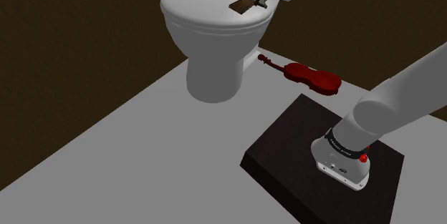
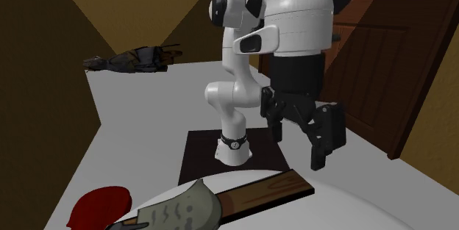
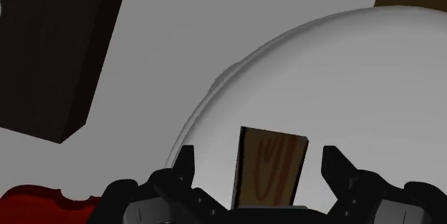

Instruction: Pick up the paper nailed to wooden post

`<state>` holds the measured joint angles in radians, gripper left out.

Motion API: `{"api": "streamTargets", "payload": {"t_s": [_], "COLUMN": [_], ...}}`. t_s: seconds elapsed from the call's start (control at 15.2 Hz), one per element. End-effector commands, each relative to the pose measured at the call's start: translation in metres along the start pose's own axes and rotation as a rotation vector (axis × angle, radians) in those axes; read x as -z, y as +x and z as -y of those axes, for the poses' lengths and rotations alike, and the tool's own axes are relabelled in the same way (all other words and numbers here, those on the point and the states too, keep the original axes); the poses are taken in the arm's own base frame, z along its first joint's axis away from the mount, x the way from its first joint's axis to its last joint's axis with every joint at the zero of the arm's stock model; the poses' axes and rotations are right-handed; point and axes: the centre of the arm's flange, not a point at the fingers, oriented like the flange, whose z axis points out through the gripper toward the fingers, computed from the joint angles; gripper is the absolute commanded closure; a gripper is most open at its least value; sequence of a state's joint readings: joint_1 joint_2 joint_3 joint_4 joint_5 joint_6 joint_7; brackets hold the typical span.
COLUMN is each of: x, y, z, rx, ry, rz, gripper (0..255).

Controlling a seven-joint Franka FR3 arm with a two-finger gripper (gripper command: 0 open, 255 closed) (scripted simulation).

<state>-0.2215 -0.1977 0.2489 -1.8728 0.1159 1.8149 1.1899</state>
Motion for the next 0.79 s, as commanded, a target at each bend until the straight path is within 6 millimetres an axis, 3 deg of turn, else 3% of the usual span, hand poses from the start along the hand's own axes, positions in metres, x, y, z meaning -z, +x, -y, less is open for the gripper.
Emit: {"api": "streamTargets", "payload": {"t_s": [0.0,0.59,0.66,0.73], "x": [0.001,-0.039,-0.039,-0.039], "y": [0.013,0.013,0.013,0.013], "z": [0.016,0.01,0.01,0.01], "rx": [-0.106,-0.106,-0.106,-0.106], "ry": [0.015,0.015,0.015,0.015], "rz": [-0.006,-0.006,-0.006,-0.006], "gripper": [0,0,255,255]}}
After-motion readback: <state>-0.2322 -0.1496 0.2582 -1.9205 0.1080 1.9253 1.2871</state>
